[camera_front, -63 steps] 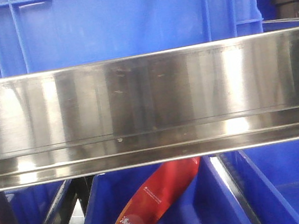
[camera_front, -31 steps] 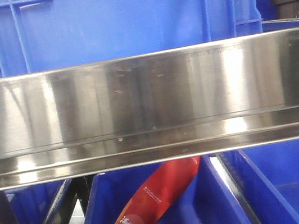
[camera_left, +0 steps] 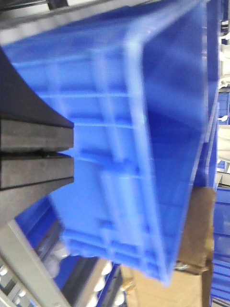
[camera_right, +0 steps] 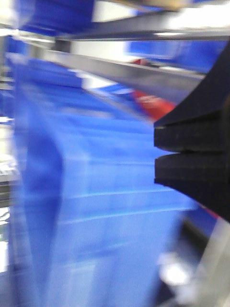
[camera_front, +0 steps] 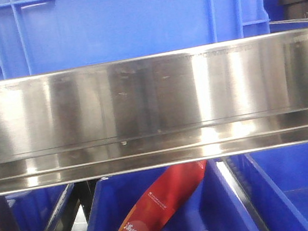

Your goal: Grab block from conveyor and place in blue bin

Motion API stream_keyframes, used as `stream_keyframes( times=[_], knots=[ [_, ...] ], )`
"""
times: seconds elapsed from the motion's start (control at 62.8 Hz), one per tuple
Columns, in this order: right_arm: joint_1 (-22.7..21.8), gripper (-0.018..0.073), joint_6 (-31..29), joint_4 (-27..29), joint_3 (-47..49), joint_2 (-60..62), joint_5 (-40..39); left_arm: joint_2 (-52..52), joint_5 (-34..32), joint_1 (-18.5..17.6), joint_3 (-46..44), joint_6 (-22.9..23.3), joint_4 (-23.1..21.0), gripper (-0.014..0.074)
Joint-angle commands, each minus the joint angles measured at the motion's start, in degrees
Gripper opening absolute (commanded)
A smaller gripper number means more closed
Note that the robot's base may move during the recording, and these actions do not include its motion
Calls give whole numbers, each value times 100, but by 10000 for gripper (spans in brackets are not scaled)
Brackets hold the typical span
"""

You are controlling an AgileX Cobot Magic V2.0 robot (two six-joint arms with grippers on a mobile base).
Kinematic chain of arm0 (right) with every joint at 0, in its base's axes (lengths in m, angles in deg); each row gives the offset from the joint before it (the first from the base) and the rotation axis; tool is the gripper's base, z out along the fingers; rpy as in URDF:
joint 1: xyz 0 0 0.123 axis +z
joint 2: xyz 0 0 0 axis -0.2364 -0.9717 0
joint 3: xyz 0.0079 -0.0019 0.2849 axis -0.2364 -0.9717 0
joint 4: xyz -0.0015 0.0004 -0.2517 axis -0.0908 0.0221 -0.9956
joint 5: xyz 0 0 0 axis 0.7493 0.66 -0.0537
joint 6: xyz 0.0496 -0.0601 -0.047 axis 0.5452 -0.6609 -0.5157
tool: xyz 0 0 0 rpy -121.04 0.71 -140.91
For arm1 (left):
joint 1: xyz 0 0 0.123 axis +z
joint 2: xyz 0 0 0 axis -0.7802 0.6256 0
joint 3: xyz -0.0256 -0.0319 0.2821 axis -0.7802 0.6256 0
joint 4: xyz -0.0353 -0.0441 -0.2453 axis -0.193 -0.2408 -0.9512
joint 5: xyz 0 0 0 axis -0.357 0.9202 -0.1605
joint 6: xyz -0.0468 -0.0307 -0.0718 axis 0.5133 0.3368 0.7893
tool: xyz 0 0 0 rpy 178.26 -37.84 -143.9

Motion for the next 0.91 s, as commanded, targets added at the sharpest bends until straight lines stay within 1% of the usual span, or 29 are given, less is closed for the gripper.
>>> stream_keyframes(
  times=[0.0, 0.143, 0.271, 0.812, 0.859, 0.891],
  knots=[
    [-32, -162, -23, -73, -363, 377, -165, -438, -215, -16, 286, 37, -77, -111],
    [-32, -162, -23, -73, -453, 698, -151, -835, -204, -16, 411, 37, -77, -111],
    [-32, -162, -23, -73, -453, 772, -280, -984, -215, -16, 411, 37, -77, -111],
    [-42, -162, -23, -33, -453, 772, -315, -984, -215, -16, 411, 37, -77, -111],
    [-37, -162, -23, -157, -484, 800, -315, -984, -215, -16, 411, 37, -77, -111],
    [-37, -162, -23, -357, -526, 855, -315, -984, -215, -16, 411, 37, -77, -111]
  ],
)
